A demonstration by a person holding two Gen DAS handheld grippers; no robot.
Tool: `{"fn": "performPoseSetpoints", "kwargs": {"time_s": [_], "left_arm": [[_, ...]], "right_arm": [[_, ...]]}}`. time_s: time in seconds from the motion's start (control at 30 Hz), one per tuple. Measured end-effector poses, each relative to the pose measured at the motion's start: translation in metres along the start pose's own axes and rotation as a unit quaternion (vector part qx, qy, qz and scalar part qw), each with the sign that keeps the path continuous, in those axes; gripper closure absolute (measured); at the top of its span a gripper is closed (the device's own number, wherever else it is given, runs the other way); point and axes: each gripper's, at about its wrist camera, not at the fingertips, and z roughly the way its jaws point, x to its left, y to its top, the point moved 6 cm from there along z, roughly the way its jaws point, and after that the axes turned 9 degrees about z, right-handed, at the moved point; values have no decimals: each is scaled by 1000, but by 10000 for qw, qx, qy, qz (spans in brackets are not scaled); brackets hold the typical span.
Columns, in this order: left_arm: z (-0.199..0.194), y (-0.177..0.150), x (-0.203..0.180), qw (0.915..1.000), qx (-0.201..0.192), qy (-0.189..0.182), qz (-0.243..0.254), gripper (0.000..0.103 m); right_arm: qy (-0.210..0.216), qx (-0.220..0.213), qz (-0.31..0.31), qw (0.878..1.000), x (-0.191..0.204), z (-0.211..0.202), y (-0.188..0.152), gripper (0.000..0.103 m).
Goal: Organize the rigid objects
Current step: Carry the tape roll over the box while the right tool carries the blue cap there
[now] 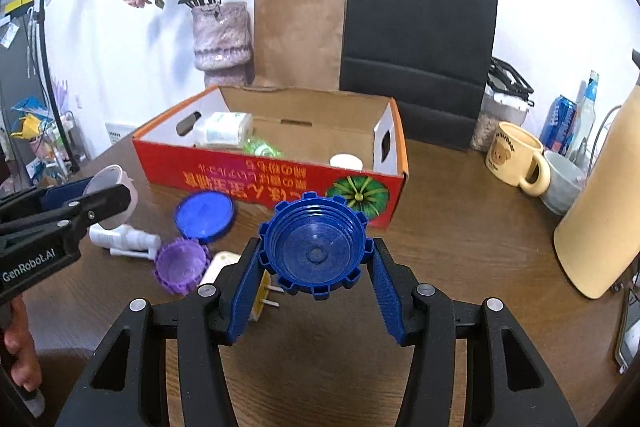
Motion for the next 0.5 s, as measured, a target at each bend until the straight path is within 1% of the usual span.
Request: {"fn": "performPoseSetpoints", "kwargs": {"time_s": [0.5], "left_arm": [[8, 28, 3, 9998, -175, -18, 36, 63]], "right_arm": [[-10, -207, 109, 9997, 6, 7, 30, 46]]}}
